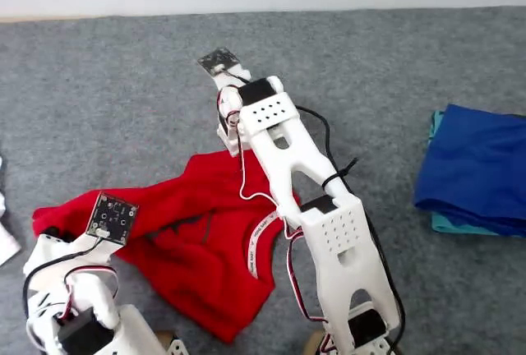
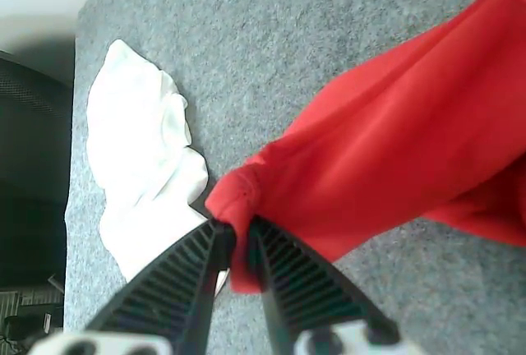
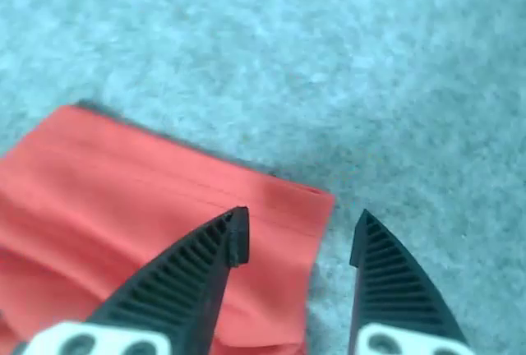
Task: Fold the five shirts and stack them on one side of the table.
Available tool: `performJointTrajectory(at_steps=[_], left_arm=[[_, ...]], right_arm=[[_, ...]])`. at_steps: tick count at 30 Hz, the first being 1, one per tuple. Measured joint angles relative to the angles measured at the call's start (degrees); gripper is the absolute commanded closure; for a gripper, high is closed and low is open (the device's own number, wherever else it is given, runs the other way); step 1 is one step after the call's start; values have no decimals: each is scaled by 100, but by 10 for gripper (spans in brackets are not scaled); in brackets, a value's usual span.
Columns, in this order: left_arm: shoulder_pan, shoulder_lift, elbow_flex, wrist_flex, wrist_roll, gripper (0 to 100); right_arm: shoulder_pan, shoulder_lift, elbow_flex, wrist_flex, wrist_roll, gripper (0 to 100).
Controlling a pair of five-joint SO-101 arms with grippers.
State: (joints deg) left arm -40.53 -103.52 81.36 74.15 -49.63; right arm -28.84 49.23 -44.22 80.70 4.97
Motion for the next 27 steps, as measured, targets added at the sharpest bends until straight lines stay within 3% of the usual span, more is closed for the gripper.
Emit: performJointTrajectory(at_steps=[21,27], left_arm=[[0,0,0,158,0,996],[0,0,0,158,0,996]], right_arm=[[53,448,0,-53,-88,786],[44,448,0,-53,264,940]])
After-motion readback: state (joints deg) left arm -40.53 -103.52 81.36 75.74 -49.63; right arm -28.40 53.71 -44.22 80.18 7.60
